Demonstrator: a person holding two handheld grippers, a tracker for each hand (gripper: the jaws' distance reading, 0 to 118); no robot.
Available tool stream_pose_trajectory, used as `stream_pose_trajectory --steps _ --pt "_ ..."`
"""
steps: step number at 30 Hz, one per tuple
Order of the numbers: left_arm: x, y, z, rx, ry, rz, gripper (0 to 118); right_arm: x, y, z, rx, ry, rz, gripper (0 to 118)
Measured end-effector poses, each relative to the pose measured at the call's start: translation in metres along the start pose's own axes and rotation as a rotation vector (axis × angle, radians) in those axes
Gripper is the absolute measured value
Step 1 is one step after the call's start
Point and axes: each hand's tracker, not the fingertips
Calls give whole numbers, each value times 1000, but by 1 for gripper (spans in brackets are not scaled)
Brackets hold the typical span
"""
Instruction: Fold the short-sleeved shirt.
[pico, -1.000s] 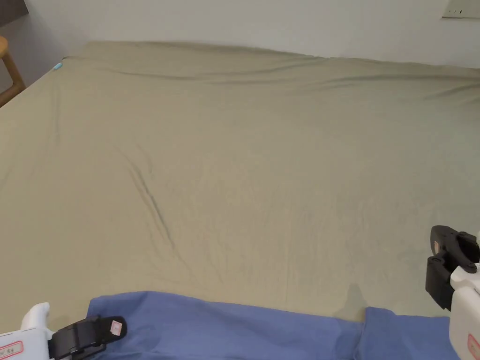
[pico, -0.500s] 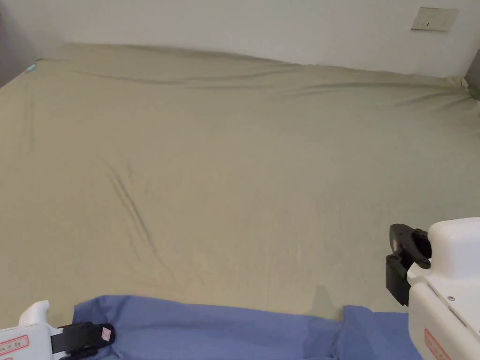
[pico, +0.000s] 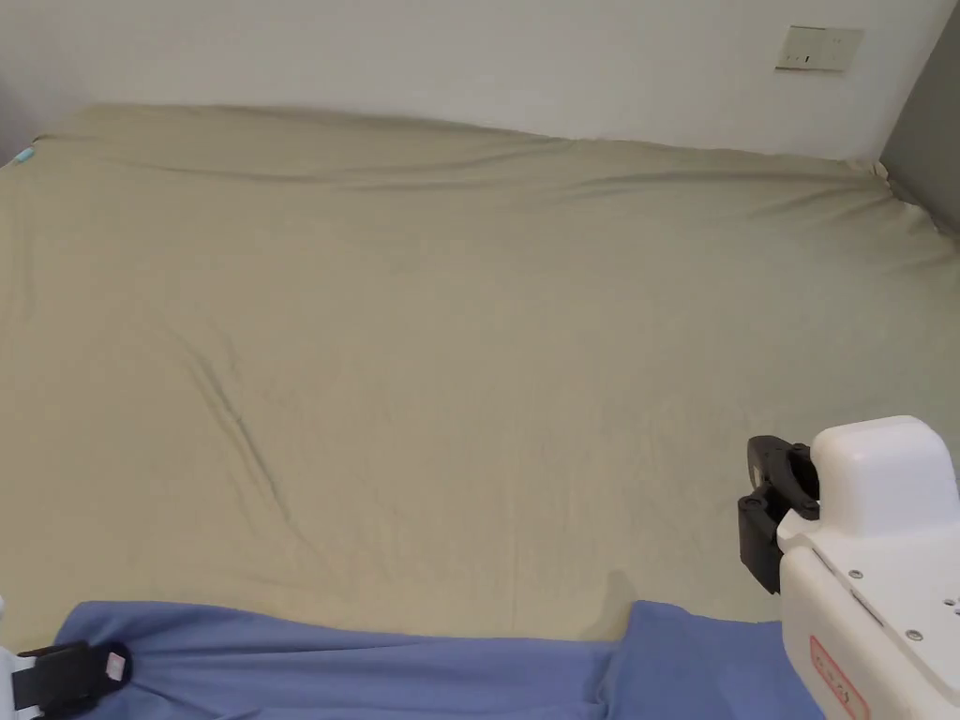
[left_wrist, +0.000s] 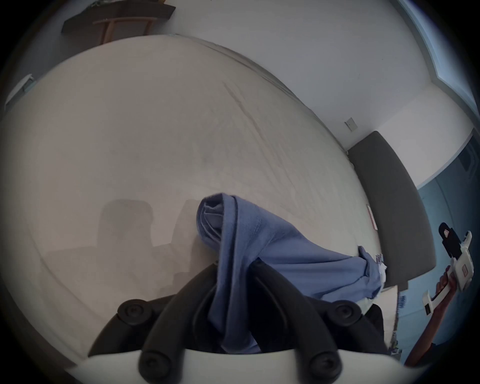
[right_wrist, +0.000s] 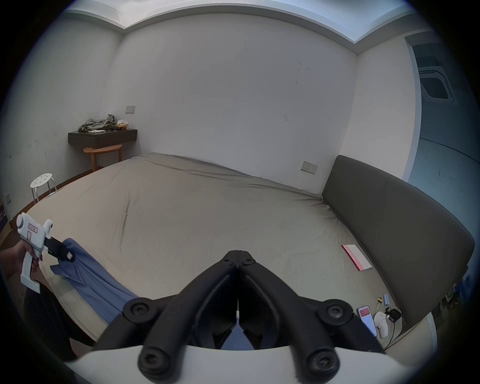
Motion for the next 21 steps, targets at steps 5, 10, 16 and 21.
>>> stream_pose_trajectory --steps 5,10,16,21 --pt "-16 15 32 66 131 4 7 3 1 0 3 -7 -10 3" --pt "26 19 56 30 174 -175 7 1 1 -1 9 0 -23 3" --pt "97 21 56 -27 35 -195 7 -1 0 8 26 24 -34 3" --pt "158 7 21 -129 -86 -202 7 8 -5 17 41 30 -63 3"
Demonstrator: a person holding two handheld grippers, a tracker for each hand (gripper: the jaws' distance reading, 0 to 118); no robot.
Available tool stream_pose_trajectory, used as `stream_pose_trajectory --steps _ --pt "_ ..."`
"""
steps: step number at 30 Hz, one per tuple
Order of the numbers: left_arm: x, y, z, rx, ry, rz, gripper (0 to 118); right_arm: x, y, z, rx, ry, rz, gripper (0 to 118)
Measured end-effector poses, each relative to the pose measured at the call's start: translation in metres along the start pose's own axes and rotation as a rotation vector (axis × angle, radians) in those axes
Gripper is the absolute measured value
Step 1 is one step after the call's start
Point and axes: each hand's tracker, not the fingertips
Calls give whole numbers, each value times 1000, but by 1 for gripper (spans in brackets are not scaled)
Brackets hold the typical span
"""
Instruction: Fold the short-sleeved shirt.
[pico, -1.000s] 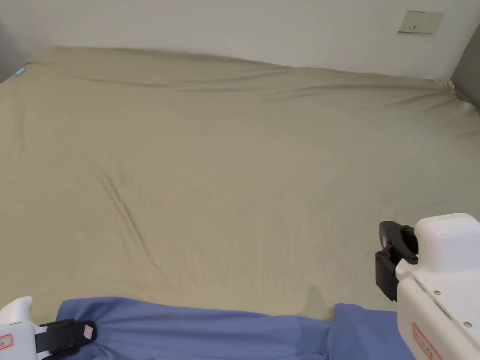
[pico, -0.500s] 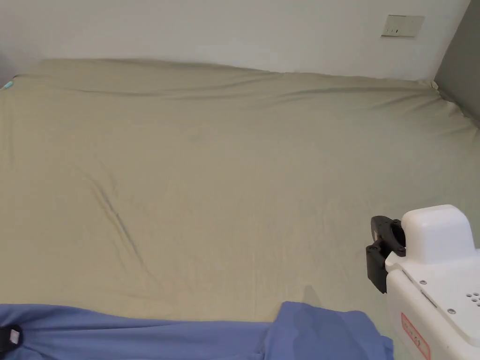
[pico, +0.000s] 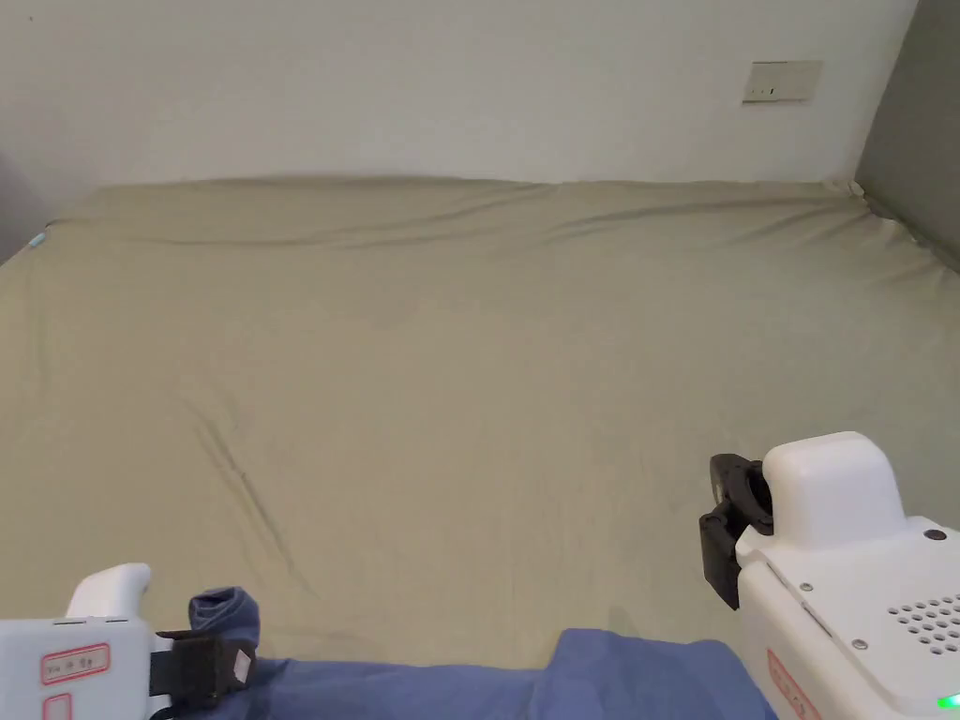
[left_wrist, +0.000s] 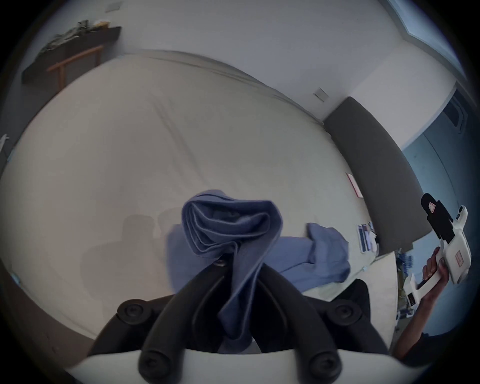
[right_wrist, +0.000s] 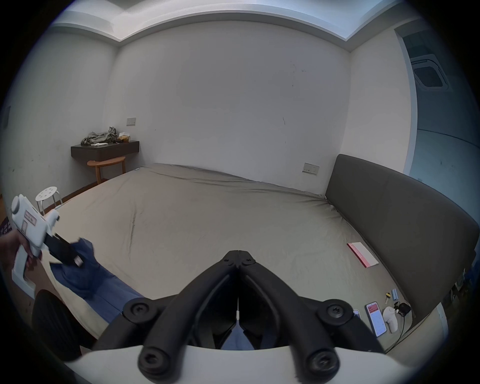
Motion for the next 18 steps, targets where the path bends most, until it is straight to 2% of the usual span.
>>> stream_pose_trajectory --steps 5,10,12,14,15,16,17,18 --pt "35 -2 -71 -84 17 -40 7 16 -7 9 7 -9 -31 3" --pt "48 -22 -129 -162 86 62 7 34 -16 15 6 -25 -56 3" --pt "51 -32 -145 -187 109 54 7 40 -21 15 3 -28 -71 3" --pt "59 -41 -154 -178 147 60 21 45 -24 12 -5 -37 -89 3" --pt "59 -40 -154 -163 144 75 40 48 -25 11 -9 -40 -94 3" --pt "59 -39 -153 -144 103 124 40 49 -26 9 -11 -40 -99 3" --pt "57 -35 -150 -140 16 182 48 51 -27 8 -13 -41 -105 3" --pt "62 -33 -146 -151 -88 227 66 52 -27 7 -15 -42 -110 3"
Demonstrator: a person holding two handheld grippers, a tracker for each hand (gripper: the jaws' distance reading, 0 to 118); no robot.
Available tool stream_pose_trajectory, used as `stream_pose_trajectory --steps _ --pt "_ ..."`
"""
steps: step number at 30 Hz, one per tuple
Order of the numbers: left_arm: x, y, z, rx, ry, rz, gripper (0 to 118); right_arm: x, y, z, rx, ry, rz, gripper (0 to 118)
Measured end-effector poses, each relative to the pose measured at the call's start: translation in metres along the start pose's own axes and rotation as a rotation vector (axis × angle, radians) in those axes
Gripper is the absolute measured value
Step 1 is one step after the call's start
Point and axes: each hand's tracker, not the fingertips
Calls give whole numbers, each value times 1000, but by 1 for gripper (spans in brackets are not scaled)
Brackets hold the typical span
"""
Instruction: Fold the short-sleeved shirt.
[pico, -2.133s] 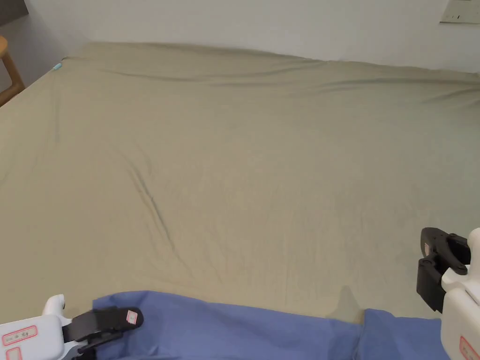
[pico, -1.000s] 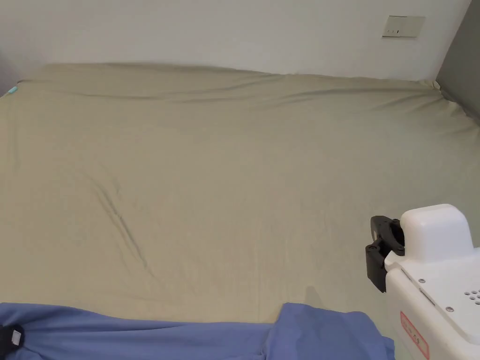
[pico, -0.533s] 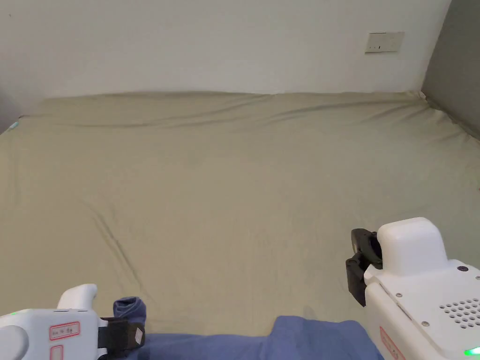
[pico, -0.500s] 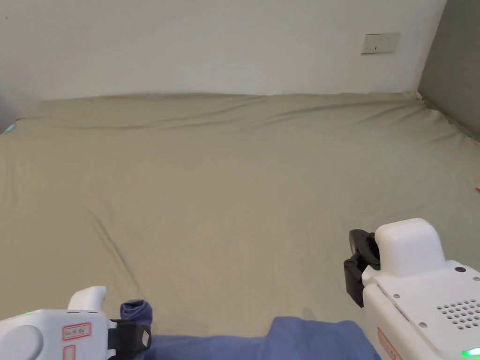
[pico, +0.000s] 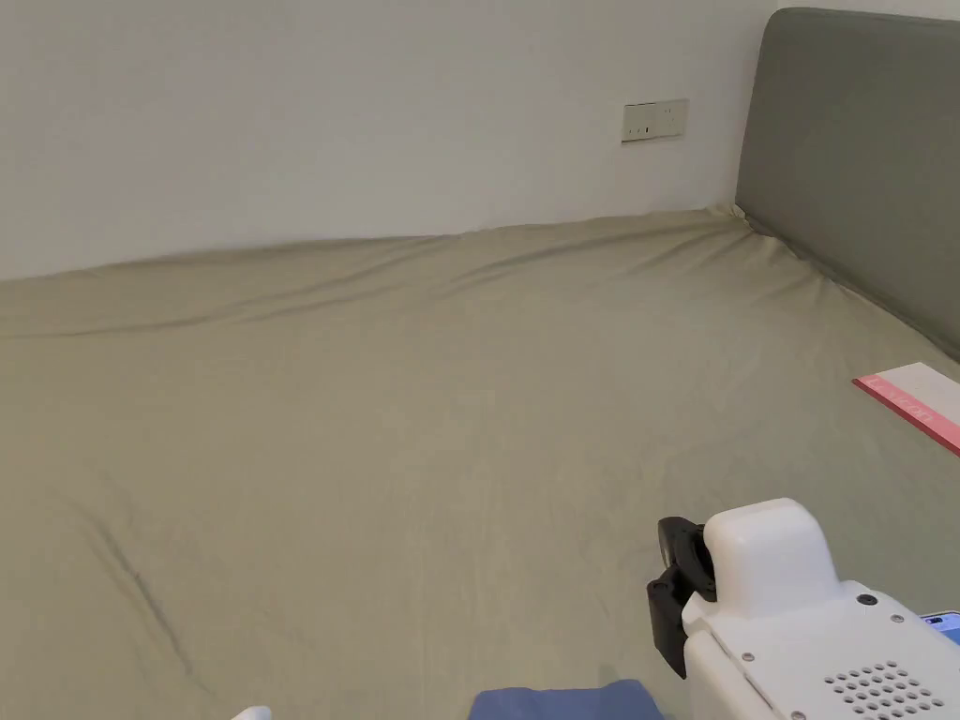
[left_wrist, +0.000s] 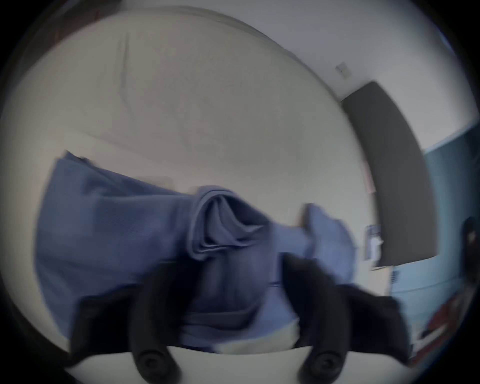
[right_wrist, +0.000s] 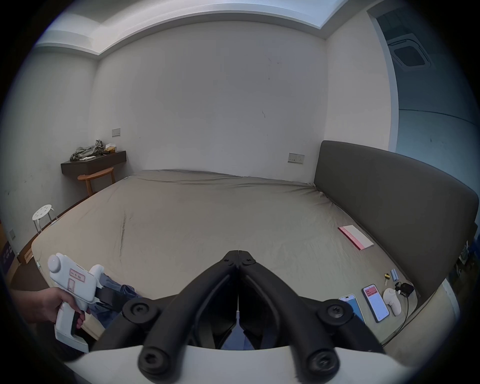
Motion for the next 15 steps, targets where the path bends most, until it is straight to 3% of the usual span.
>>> stream_pose_trajectory --steps 1,2,7,8,9,11,12,15 --pt "2 2 4 -31 -106 35 92 1 1 -1 -1 0 -4 3" --pt "4 4 11 -39 -180 62 102 0 1 -2 -1 1 -6 3" --pt "8 13 68 126 -259 -34 103 -4 5 -2 7 6 2 3" --pt "6 14 80 170 -221 -72 98 -6 6 -2 9 8 5 3" --pt "5 12 88 209 -169 -114 83 -7 7 -1 10 9 7 3" --pt "3 6 100 292 -6 -240 10 -11 8 -1 12 11 10 3" --pt "0 1 100 314 70 -291 0 -13 8 -1 12 13 11 3" --pt "-8 -15 88 312 192 -382 0 -19 7 0 12 19 20 3"
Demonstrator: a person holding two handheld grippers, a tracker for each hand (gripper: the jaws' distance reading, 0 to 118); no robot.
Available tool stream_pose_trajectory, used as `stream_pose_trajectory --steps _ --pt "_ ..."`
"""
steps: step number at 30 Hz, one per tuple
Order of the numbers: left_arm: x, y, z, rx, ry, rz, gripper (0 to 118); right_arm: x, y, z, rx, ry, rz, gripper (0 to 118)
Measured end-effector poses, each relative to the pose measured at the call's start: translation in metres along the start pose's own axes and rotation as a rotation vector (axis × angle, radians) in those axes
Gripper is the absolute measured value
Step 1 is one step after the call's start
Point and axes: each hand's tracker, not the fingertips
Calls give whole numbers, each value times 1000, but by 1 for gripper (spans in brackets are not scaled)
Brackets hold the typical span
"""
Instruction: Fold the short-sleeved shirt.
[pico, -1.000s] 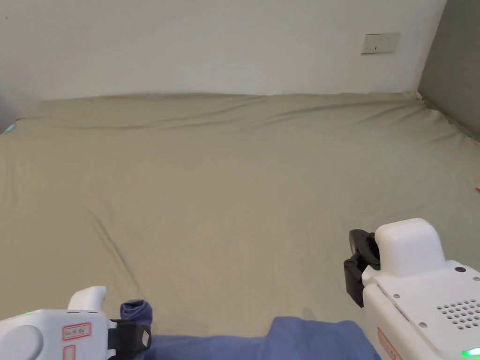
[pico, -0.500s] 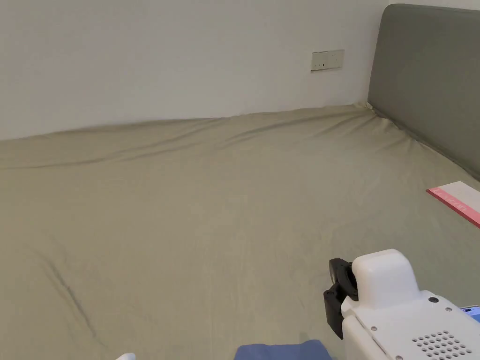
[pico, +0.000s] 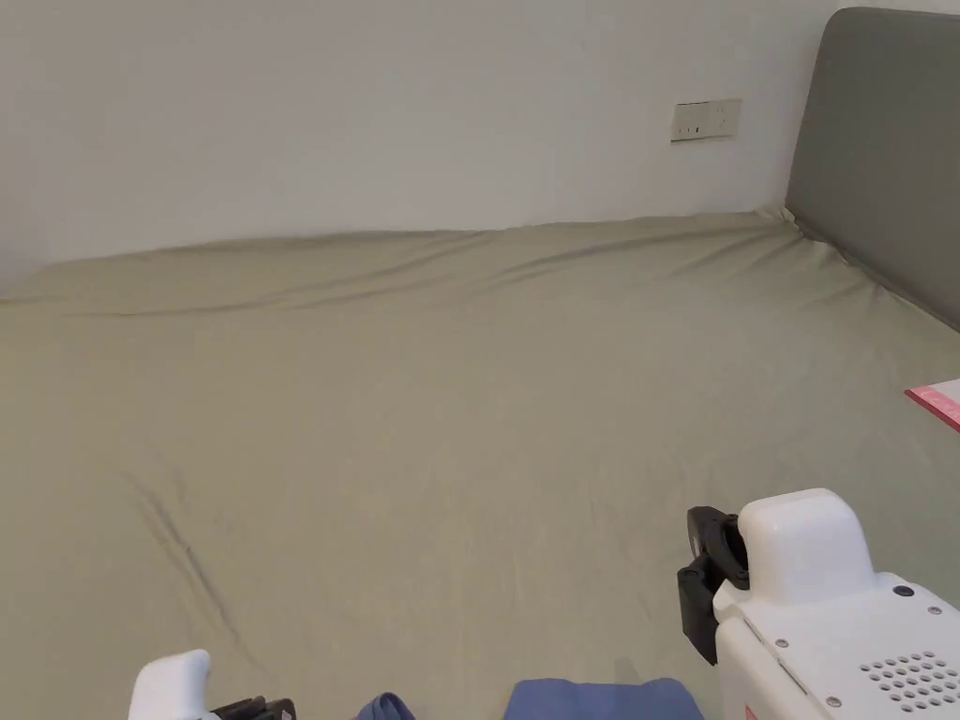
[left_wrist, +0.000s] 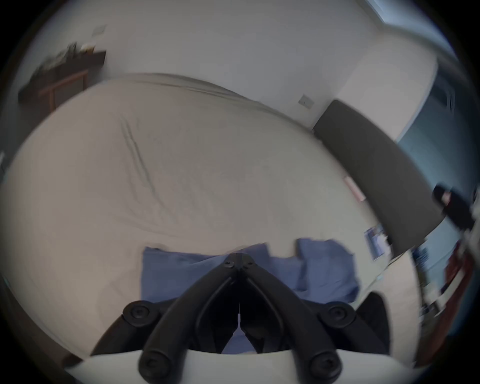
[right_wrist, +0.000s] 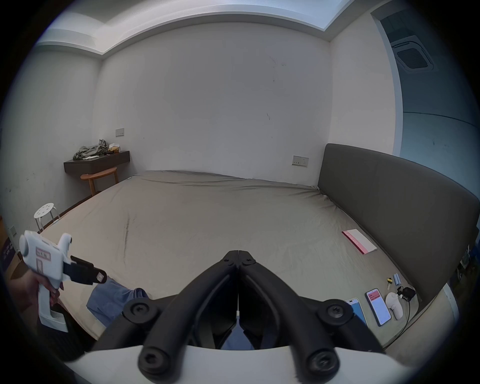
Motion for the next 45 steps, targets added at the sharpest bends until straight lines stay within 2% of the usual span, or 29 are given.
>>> stream_pose_trajectory --steps 2,5,9,13,17,19,20,23,27,29,30,32,34,35,40,43,45 --pt "5 -16 -20 12 97 -75 0 -5 0 1 -3 7 10 3" --pt "18 -34 -53 -1 135 -142 0 -10 -1 3 -8 14 22 3" --pt "48 -52 -88 -56 92 -250 0 -11 -3 6 -18 11 46 3" --pt "90 -76 -96 -64 86 -474 0 -7 -5 7 -27 -2 46 3" --pt "109 -89 -91 -87 15 -554 0 -2 -6 2 -37 -13 31 3" --pt "107 -78 -79 -121 -135 -478 0 -2 -6 0 -44 -12 29 3" --pt "105 -72 -72 -125 -246 -388 0 -2 -6 -1 -46 -11 31 3" --pt "91 -48 -39 -33 -314 -243 0 -4 -3 -2 -46 -8 41 3" --pt "32 -16 -11 26 -397 25 2 -8 1 -1 -37 3 52 3" --pt "-6 -7 -3 4 -396 101 11 -10 2 -1 -33 8 57 3" --pt "-22 -5 1 16 -380 114 19 -11 2 -1 -33 10 57 3" --pt "-56 -7 6 15 -313 151 66 -13 2 -1 -35 23 58 3" --pt "-88 -12 4 -29 -314 226 113 -17 1 -2 -37 26 64 3" --pt "-104 -17 2 -48 -332 284 118 -18 0 -2 -39 28 68 3" --pt "-161 -44 -16 -72 -382 564 118 -20 0 -4 -50 30 77 3" --pt "-163 -58 -39 -170 -378 643 118 -22 1 -5 -56 30 82 3" --pt "-158 -64 -50 -168 -478 660 118 -24 2 -5 -58 34 85 3"
